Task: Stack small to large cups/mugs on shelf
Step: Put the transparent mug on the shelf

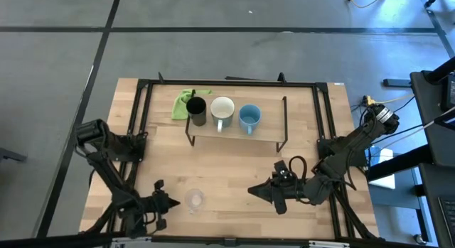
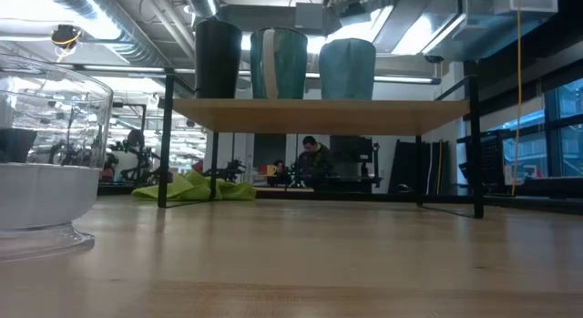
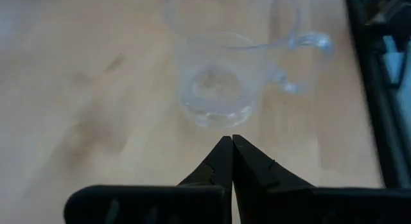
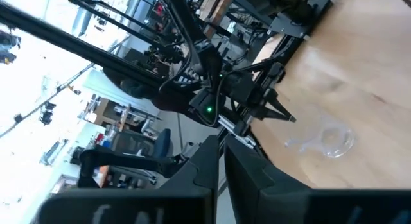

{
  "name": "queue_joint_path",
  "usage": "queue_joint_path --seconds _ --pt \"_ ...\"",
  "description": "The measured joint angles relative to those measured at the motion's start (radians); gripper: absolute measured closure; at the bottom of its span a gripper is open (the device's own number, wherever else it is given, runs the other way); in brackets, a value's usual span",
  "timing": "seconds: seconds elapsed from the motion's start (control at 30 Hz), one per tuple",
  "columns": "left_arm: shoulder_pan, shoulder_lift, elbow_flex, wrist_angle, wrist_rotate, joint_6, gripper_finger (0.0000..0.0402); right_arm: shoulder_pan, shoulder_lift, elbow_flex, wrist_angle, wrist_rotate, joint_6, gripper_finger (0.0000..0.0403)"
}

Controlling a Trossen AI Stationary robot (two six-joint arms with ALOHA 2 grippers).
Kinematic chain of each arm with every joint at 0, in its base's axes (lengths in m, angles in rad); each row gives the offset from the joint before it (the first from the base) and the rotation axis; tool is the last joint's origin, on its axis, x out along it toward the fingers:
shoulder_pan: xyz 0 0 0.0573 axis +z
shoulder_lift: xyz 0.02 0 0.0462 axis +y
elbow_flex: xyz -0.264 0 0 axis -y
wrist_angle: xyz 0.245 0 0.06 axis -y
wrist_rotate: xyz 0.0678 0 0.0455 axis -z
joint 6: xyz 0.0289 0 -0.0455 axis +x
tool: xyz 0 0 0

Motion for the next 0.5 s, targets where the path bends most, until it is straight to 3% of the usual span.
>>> queue_joint_path --seconds 0.1,0.33,0.5 --pt "0.031 -0.001 -0.031 0.126 0.024 0.116 0.0401 0.0 0.0 0.0 0.007 0.0 0.01 0.0375" --pt "0.113 -0.001 -0.063 0.193 0.073 0.227 0.0401 0.0 0.0 0.0 0.022 0.0 0.013 0.0375" --pt "0.168 -0.001 -0.107 0.401 0.141 0.358 0.0401 0.0 0.0 0.0 0.024 0.0 0.013 0.0375"
